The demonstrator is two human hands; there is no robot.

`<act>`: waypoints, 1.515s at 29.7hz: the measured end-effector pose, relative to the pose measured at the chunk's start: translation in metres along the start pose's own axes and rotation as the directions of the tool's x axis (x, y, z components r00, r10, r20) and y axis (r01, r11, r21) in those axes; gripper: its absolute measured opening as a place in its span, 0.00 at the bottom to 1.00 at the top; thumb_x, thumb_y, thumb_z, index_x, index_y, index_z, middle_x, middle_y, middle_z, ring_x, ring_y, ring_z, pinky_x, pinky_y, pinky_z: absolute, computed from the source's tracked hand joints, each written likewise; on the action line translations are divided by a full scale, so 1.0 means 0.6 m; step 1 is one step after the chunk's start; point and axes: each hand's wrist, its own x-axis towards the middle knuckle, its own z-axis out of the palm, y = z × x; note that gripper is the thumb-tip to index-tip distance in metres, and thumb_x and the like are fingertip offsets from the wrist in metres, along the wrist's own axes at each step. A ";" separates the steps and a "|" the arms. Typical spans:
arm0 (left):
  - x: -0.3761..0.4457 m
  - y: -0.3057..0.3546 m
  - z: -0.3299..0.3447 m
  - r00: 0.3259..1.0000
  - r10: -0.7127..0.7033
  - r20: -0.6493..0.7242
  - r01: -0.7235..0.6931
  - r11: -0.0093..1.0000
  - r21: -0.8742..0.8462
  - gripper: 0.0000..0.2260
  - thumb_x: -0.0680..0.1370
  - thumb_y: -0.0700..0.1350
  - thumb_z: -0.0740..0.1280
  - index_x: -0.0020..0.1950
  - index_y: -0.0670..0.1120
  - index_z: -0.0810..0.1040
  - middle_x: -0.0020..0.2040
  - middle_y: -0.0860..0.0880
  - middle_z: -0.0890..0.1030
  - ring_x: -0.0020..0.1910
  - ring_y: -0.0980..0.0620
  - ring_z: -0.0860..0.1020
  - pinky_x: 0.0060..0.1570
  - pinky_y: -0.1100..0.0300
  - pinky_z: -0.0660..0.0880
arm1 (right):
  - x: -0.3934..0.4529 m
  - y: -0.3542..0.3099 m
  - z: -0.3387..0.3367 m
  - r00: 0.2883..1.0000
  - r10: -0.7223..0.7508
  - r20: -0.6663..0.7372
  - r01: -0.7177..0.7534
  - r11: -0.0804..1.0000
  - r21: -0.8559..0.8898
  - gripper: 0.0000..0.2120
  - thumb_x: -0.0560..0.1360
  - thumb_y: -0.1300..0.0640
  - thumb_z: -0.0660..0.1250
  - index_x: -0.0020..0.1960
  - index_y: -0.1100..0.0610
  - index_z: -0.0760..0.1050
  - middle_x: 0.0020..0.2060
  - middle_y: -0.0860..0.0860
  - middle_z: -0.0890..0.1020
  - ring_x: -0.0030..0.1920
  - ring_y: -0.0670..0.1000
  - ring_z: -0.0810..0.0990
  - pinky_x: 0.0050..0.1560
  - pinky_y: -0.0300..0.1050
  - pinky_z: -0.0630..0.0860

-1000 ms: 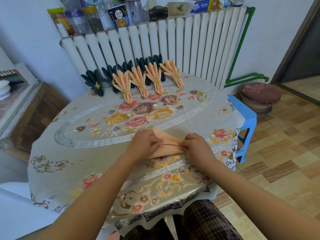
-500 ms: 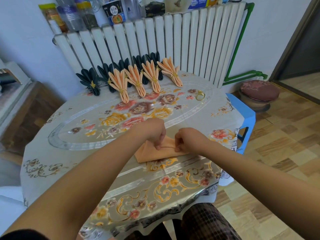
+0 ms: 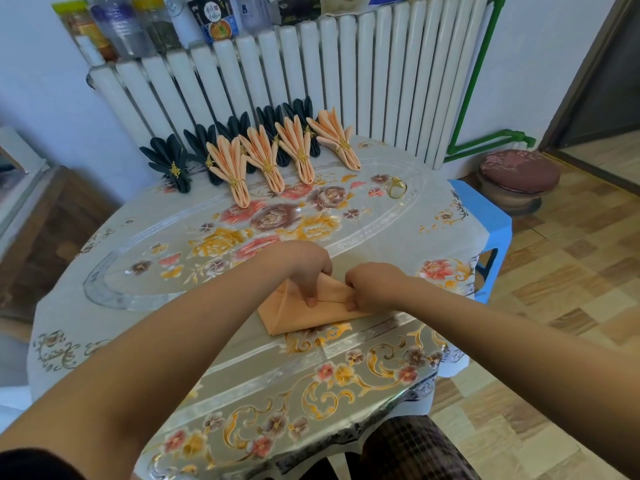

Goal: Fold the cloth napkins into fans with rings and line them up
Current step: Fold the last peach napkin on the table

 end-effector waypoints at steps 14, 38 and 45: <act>-0.058 -0.006 0.021 0.989 -0.084 -0.118 0.094 0.992 0.086 0.08 0.74 0.52 0.70 0.45 0.48 0.76 0.36 0.52 0.75 0.35 0.52 0.73 0.32 0.61 0.67 | -0.008 -0.017 0.003 0.975 -0.121 -0.188 0.133 0.990 0.055 0.07 0.77 0.57 0.63 0.50 0.60 0.74 0.47 0.56 0.79 0.49 0.56 0.76 0.41 0.43 0.65; -0.155 -0.063 0.120 0.943 -0.321 -0.089 0.259 0.876 -0.407 0.21 0.71 0.61 0.71 0.37 0.44 0.72 0.31 0.51 0.68 0.28 0.53 0.64 0.29 0.62 0.57 | -0.020 -0.034 0.024 0.951 -0.075 -0.300 0.216 0.856 0.470 0.08 0.72 0.50 0.71 0.47 0.53 0.83 0.37 0.48 0.82 0.36 0.44 0.75 0.34 0.33 0.66; -0.154 -0.070 0.160 0.840 -0.521 -0.149 0.316 0.693 -0.648 0.23 0.69 0.62 0.72 0.36 0.44 0.67 0.34 0.49 0.69 0.33 0.53 0.67 0.31 0.60 0.59 | -0.022 -0.040 0.040 0.943 -0.035 -0.332 0.214 0.826 0.521 0.09 0.78 0.53 0.63 0.53 0.53 0.80 0.42 0.49 0.80 0.43 0.48 0.76 0.40 0.38 0.69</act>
